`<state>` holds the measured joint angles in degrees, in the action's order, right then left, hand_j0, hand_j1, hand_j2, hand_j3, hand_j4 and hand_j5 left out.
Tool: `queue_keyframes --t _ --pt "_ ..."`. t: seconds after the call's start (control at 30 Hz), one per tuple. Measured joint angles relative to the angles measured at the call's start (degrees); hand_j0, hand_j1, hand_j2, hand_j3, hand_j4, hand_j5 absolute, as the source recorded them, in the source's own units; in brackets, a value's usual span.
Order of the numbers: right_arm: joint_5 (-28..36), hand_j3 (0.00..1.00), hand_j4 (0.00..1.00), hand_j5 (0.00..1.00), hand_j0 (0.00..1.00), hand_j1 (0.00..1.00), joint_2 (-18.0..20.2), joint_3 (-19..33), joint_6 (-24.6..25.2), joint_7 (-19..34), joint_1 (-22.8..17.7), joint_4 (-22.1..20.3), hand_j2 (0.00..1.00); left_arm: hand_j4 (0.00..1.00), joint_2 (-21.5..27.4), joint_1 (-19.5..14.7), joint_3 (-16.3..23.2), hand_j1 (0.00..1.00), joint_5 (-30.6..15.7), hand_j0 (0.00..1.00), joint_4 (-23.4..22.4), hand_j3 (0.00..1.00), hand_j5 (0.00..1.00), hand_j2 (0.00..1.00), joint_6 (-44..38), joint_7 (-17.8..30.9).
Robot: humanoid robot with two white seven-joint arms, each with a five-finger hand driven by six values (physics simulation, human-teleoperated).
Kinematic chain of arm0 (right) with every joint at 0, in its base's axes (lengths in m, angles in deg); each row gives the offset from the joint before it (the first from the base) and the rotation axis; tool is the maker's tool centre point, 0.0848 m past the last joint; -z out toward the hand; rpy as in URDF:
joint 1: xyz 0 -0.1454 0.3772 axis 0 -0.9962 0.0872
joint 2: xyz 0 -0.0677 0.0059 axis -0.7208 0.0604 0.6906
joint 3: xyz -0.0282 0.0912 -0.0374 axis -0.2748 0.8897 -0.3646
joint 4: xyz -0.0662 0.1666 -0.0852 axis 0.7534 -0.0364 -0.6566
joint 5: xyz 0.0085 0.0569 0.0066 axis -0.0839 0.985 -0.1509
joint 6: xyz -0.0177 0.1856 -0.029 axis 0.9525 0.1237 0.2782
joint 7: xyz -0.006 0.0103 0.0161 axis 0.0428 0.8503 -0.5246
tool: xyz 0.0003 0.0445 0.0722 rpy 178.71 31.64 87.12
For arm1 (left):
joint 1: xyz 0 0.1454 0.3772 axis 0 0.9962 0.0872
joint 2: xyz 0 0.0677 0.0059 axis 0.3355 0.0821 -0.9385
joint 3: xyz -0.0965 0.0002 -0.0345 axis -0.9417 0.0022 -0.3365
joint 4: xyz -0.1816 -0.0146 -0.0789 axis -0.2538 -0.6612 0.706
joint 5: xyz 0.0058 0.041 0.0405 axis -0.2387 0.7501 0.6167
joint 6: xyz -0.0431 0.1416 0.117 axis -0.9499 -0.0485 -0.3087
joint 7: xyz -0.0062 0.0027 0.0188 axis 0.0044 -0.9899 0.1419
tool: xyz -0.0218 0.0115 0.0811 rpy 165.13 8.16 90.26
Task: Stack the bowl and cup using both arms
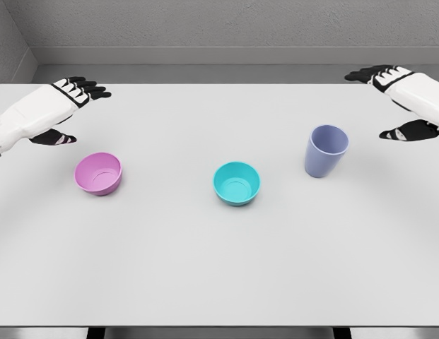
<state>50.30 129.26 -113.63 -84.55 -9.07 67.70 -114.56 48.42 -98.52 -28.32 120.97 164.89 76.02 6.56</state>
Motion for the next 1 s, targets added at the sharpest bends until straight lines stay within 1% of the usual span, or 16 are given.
queue_keyframes --t 0.13,0.23,0.3,0.37,0.53,0.6,0.7,0.87,1.0 --pt "0.0 1.00 1.00 1.00 1.00 1.00 0.1 0.1 -0.1 0.0 0.2 -0.1 1.00 1.00 0.1 -0.4 0.0 1.00 0.3 1.00 0.1 1.00 1.00 1.00 0.0 0.7" --pt "0.0 1.00 1.00 1.00 1.00 1.00 0.2 0.5 -0.1 -0.1 1.4 0.1 1.00 1.00 0.3 -0.4 0.1 1.00 1.4 1.00 1.0 1.00 1.00 1.00 0.0 7.2" --pt "0.1 1.00 1.00 1.00 1.00 1.00 0.4 0.6 -0.2 -0.1 1.8 0.3 1.00 1.00 0.4 -0.4 0.1 1.00 1.6 1.00 2.0 1.00 1.00 1.00 0.0 10.2" --pt "0.1 1.00 1.00 1.00 1.00 1.00 0.6 0.7 -0.2 -0.1 1.8 0.2 1.00 1.00 0.9 -0.4 -0.1 1.00 1.8 1.00 2.6 1.00 1.00 1.00 0.0 11.7" --pt "0.2 1.00 1.00 1.00 1.00 1.00 1.4 0.8 -0.2 -0.2 2.4 0.0 1.00 1.00 3.5 -0.7 -0.6 1.00 1.9 1.00 3.2 1.00 1.00 1.00 0.1 13.8" --pt "0.2 1.00 1.00 1.00 1.00 1.00 1.4 0.8 -0.1 -0.1 3.1 0.1 1.00 1.00 4.1 -0.6 -0.6 1.00 2.1 1.00 3.2 1.00 1.00 1.00 0.1 15.8" --pt "0.2 1.00 1.00 1.00 1.00 1.00 1.4 0.8 -0.1 -0.1 2.9 0.1 1.00 1.00 4.2 0.2 -0.1 1.00 2.9 1.00 3.7 1.00 1.00 1.00 0.1 18.5" --pt "0.2 1.00 1.00 1.00 1.00 1.00 0.8 0.8 0.0 -0.1 3.0 -0.1 1.00 1.00 3.7 0.2 1.5 1.00 4.7 1.00 5.8 1.00 1.00 1.00 0.1 19.9" --pt "0.3 1.00 1.00 1.00 1.00 1.00 0.5 0.7 0.0 -0.1 2.7 0.3 1.00 1.00 2.8 0.2 2.3 1.00 5.2 1.00 6.4 1.00 1.00 1.00 0.1 20.2"
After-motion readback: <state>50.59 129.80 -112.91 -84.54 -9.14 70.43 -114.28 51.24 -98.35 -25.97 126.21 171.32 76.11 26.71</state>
